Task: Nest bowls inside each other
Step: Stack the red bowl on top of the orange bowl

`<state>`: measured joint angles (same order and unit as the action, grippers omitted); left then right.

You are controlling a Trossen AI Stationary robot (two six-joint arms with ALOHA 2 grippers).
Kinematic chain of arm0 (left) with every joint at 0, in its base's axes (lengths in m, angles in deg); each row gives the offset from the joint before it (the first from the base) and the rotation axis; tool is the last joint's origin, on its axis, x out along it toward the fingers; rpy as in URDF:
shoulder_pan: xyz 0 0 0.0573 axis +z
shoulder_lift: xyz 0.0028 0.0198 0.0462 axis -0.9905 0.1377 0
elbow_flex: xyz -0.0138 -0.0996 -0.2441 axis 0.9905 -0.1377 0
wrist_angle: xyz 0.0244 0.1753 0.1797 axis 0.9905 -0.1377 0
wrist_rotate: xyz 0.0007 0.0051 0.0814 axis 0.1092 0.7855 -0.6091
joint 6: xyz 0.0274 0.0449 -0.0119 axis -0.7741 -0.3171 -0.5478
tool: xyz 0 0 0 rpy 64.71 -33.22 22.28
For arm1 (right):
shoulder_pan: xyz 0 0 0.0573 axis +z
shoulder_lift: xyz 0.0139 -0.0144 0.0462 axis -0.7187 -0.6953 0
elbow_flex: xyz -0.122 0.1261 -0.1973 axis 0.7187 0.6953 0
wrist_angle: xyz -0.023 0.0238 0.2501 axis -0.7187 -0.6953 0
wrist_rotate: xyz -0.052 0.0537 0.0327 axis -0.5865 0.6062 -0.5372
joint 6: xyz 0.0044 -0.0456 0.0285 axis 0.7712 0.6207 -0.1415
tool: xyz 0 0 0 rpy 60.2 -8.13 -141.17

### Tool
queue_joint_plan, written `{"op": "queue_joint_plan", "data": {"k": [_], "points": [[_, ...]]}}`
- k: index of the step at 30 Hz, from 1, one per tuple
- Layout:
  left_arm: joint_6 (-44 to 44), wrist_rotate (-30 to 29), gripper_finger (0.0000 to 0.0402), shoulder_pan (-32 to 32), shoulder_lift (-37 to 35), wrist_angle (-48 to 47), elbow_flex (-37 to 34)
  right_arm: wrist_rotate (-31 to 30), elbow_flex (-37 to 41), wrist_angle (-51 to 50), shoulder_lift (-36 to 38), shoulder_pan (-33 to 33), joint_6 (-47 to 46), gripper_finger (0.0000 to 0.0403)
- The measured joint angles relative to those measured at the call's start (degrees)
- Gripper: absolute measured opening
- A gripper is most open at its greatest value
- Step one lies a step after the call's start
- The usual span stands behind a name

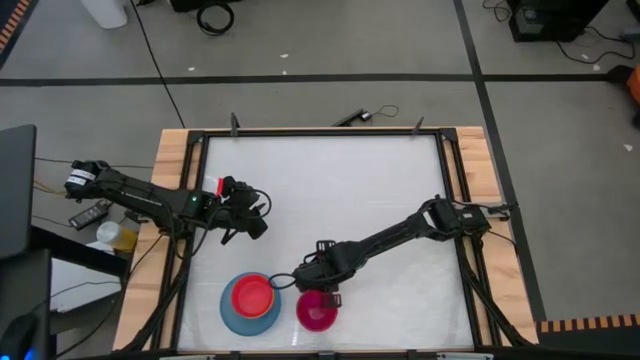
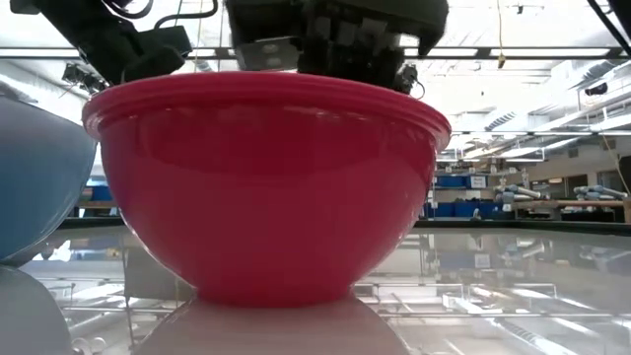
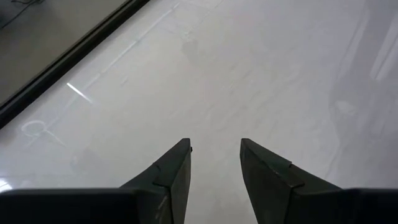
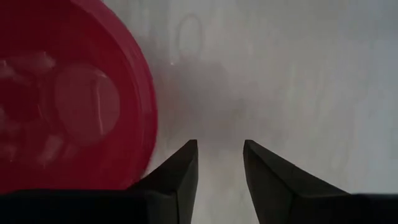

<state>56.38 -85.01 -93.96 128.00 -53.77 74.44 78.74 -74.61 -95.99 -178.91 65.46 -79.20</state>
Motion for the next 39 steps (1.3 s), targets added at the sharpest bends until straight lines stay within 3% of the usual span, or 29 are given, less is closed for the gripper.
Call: {"op": "queue_joint_plan", "data": {"k": [6, 10, 23, 30, 39], "points": [[-0.02, 0.00, 0.0141, 0.00, 0.00, 0.17, 0.00, -3.01, -0.70, -0.28, 3.67, -0.26, -1.22, 0.0133], [-0.04, 0.00, 0.0141, 0.00, -0.02, 0.11, -0.02, -0.32, -0.82, 2.86, 4.87, -0.28, -1.83, 0.0134], [-0.49, 1.92, 0.0141, 0.00, 0.00, 0.11, -0.02, 4.85, -0.73, 7.05, -1.48, 2.03, -2.95, 0.0129], [-0.61, 1.90, 0.0141, 0.00, 0.00, 0.16, -0.02, -0.28, -0.73, 3.14, 2.56, 1.08, -3.76, 0.0114], [-0.61, 1.86, 0.0141, 0.02, -0.01, 0.20, -0.02, 4.21, -0.82, 8.21, 4.73, 2.79, -4.79, 0.0142]]}}
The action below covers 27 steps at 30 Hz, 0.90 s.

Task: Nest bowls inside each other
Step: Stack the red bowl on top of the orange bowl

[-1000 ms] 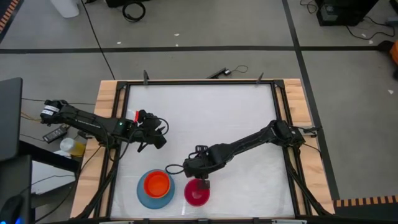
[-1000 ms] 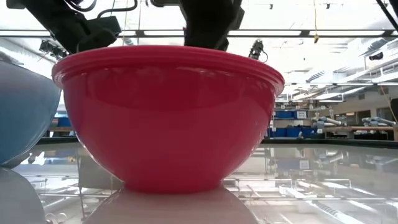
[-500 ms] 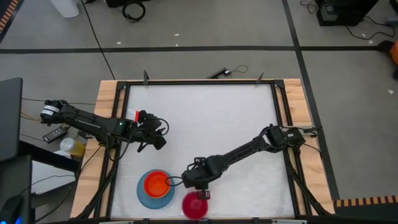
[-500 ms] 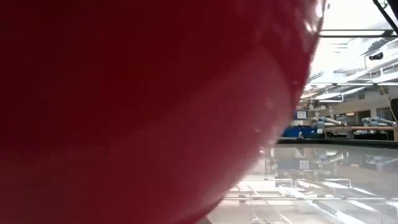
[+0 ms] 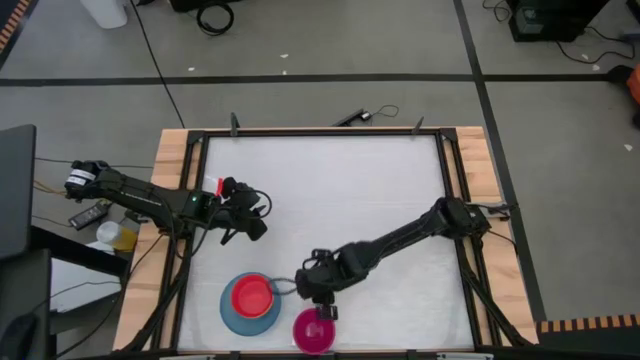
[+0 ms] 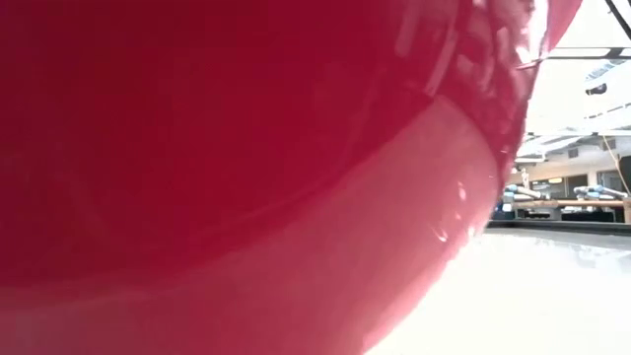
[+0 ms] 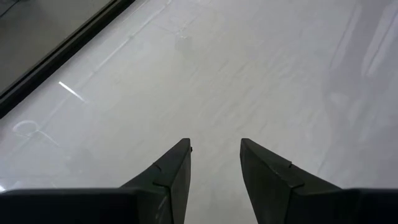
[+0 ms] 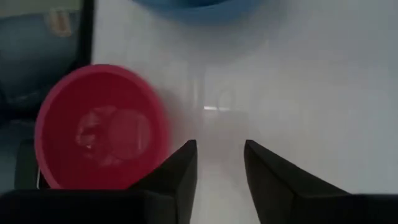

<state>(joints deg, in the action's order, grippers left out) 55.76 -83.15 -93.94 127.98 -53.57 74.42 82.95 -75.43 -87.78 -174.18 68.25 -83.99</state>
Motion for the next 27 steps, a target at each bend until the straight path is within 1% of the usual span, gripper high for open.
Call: {"op": "queue_joint_plan", "data": {"k": [4, 9, 11, 13, 15, 17, 19, 21, 22, 23, 26, 27], "points": [[0.45, 0.00, 0.0141, 0.00, -0.01, -0.02, 0.00, 2.21, 0.07, 3.97, -3.49, 1.71, 1.80, 0.0180], [0.84, 0.00, 0.0141, -0.02, 0.01, -0.04, 0.00, 0.69, 0.07, 5.47, -5.25, 2.11, 3.00, 0.0228], [0.85, 0.00, 0.0141, 0.00, -0.01, 0.00, 0.00, 0.70, 0.07, 5.17, -5.56, 2.09, 4.25, 0.0236], [0.85, 0.00, 0.0141, 0.00, -0.01, -0.04, 0.00, 1.52, 0.09, 5.27, -5.56, 2.06, 5.87, 0.0232], [0.85, 0.00, 0.0141, 0.00, -0.01, -0.03, 0.00, 2.83, 0.07, 5.97, -5.45, 2.13, 6.93, 0.0212], [0.87, 0.00, 0.0141, 0.02, -0.01, -0.02, 0.00, 4.87, 0.07, 6.08, -5.44, 2.11, 7.62, 0.0172], [0.98, 0.00, 0.0141, 0.02, -0.01, -0.01, 0.00, 6.44, 0.07, 6.25, -5.52, 2.13, 8.04, 0.0111], [1.26, 0.00, 0.0141, 0.03, -0.01, -0.01, 0.00, 6.64, 0.04, 6.80, -5.80, 2.13, 8.32, 0.0041], [1.51, 0.00, 0.0141, 0.03, -0.01, -0.01, 0.00, 7.29, 0.04, 7.24, -5.89, 2.10, 8.77, 0.0023], [1.66, 0.00, 0.0141, 0.04, -0.01, -0.02, 0.00, 7.39, 0.04, 7.61, -5.97, 2.06, 8.95, 0.0017], [1.66, 0.00, 0.0141, 0.04, -0.01, -0.02, 0.00, 7.39, 0.04, 10.15, -6.05, 1.80, 8.92, 0.0023], [1.66, 0.00, 0.0141, 0.04, -0.01, -0.02, 0.00, 7.46, 0.04, 10.69, -6.05, 1.65, 8.90, 0.0020]]}}
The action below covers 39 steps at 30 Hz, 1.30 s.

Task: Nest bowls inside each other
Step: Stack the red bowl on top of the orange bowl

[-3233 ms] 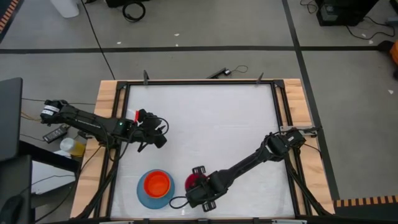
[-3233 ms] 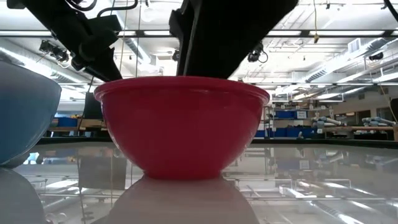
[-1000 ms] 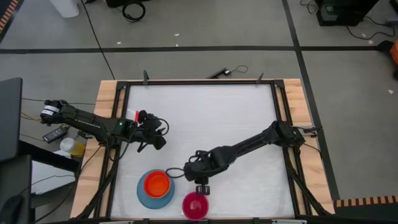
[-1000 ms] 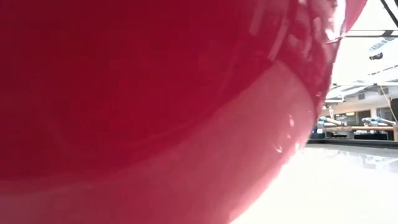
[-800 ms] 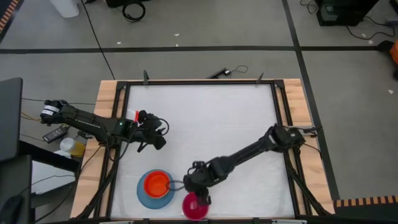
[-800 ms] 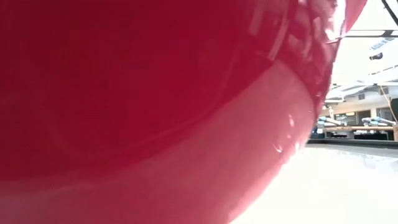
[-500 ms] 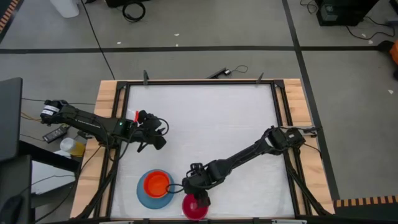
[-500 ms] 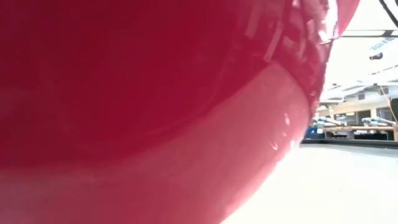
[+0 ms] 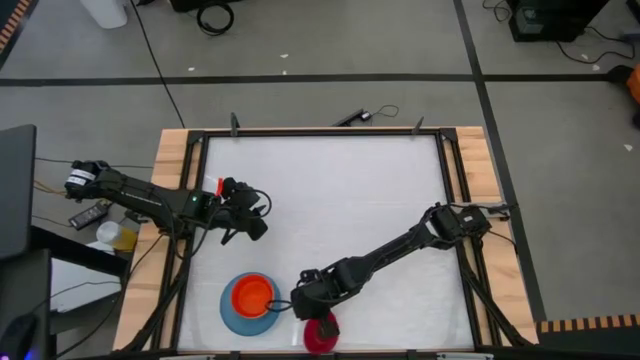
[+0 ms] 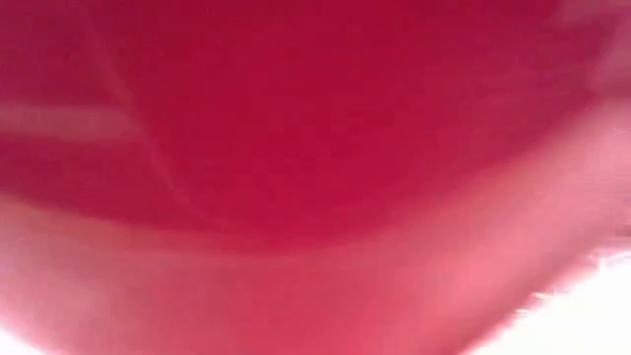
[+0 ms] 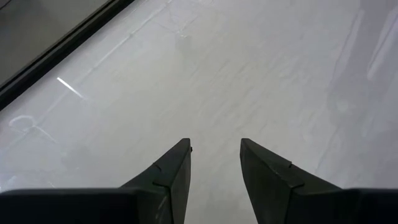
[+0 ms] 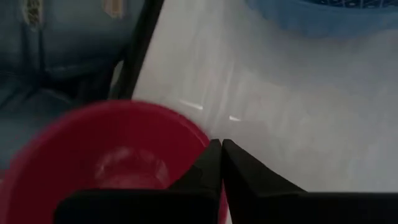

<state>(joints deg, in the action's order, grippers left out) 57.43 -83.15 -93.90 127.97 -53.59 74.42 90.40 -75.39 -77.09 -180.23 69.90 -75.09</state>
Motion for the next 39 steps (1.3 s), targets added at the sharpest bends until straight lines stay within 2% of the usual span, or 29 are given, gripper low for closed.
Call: {"op": "queue_joint_plan", "data": {"k": [4, 9, 13, 16, 18, 23, 27, 30, 33, 36, 39], "points": [[-0.02, 0.01, 0.0141, 0.00, 0.00, -0.02, 0.00, -1.77, 0.00, 0.33, -0.11, -0.86, -1.34, 0.0010], [-0.48, 0.02, 0.0141, 0.00, 0.00, -0.02, 0.00, -6.25, -0.04, -5.66, 0.83, -2.06, -1.95, 0.0063], [-0.52, 0.02, 0.0141, 0.00, 0.00, -0.06, 0.00, -5.51, -2.07, -13.50, 2.63, -2.50, -1.27, 0.0109], [-0.53, 0.04, 0.0141, 0.00, 0.00, -0.04, 0.00, -2.21, -2.78, -17.92, 4.23, -2.33, -0.77, 0.0137], [-0.52, 0.04, 0.0141, 0.00, 0.00, 0.01, 0.00, -0.20, -2.78, -19.63, 4.71, -1.84, -0.90, 0.0151], [0.29, 0.53, 0.0141, -0.04, 0.00, 0.00, 0.00, 0.07, -0.50, -20.01, 3.73, 0.76, -1.08, 0.0166], [0.72, 0.59, 0.0141, -0.04, 0.01, -0.02, 0.00, -2.08, 2.95, -18.33, 3.48, 2.17, -2.49, 0.0167], [0.88, 0.61, 0.0141, -0.04, 0.02, 0.04, 0.00, 1.03, 4.31, -17.26, 3.50, 2.44, -2.99, 0.0167], [0.83, 0.66, 0.0141, -0.04, 0.02, 0.04, 0.00, 1.47, 6.39, -13.49, 3.50, 2.50, -2.94, 0.0161], [-2.13, 1.90, 0.0141, -0.04, 0.00, 0.96, 0.00, 2.08, 6.62, -12.76, 3.50, 2.10, -2.55, 0.0125], [-10.35, 7.41, 0.0141, -1.18, 0.00, 5.49, -0.10, 2.52, 6.58, -11.02, 3.54, 1.10, -1.73, 0.0052]]}}
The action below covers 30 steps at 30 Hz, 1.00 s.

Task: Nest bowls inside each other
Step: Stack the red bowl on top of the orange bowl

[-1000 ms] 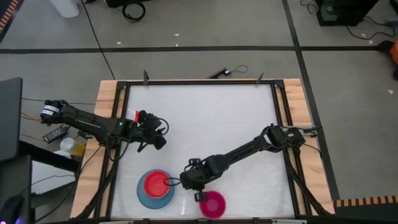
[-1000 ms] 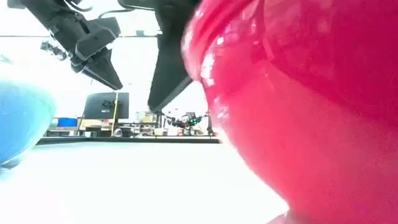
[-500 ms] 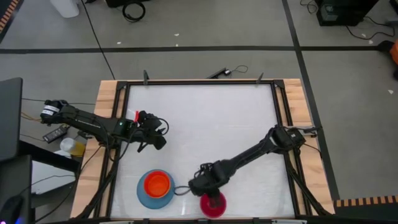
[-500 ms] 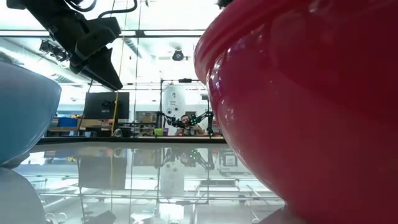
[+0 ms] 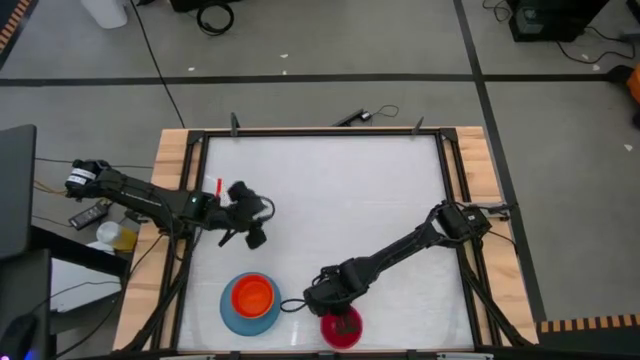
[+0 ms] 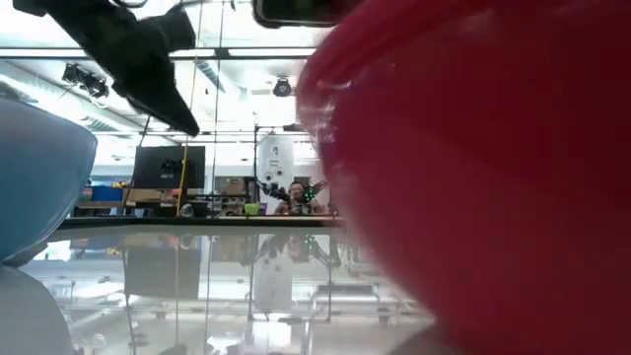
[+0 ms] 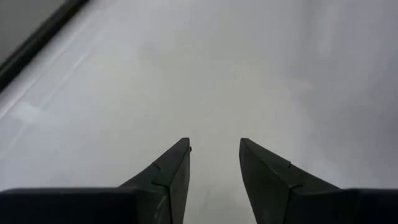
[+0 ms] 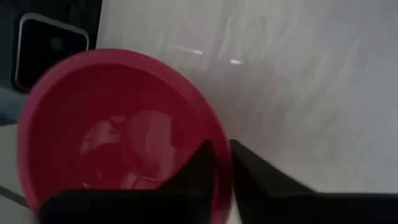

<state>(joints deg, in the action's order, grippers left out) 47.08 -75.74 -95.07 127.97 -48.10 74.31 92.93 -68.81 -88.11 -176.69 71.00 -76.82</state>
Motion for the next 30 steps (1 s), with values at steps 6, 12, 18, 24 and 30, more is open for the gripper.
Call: {"op": "queue_joint_plan", "data": {"k": [6, 12, 18, 24, 30], "points": [[-18.33, 11.31, 0.0141, -7.81, 0.02, 15.39, -4.26, -0.40, -2.40, 9.33, 0.13, -2.13, 2.79, 0.0031], [-20.43, 5.55, 0.0141, -10.91, -2.74, 17.29, -4.31, -4.40, -3.37, 25.76, 0.13, -4.68, 5.40, 0.0021], [-13.92, -9.80, 0.0141, -10.89, -9.38, 8.97, -4.25, -5.74, -3.37, 45.10, 0.13, -8.85, 7.33, 0.0034], [-4.32, -15.97, 0.0141, -10.87, -13.41, -0.34, -4.25, -7.22, -1.61, 54.44, 0.07, -12.52, 6.99, 0.0029], [-3.77, -15.95, 0.0141, -10.89, -13.57, -0.82, -4.23, -8.32, -1.67, 54.34, -0.88, -12.77, 6.86, 0.0032]]}}
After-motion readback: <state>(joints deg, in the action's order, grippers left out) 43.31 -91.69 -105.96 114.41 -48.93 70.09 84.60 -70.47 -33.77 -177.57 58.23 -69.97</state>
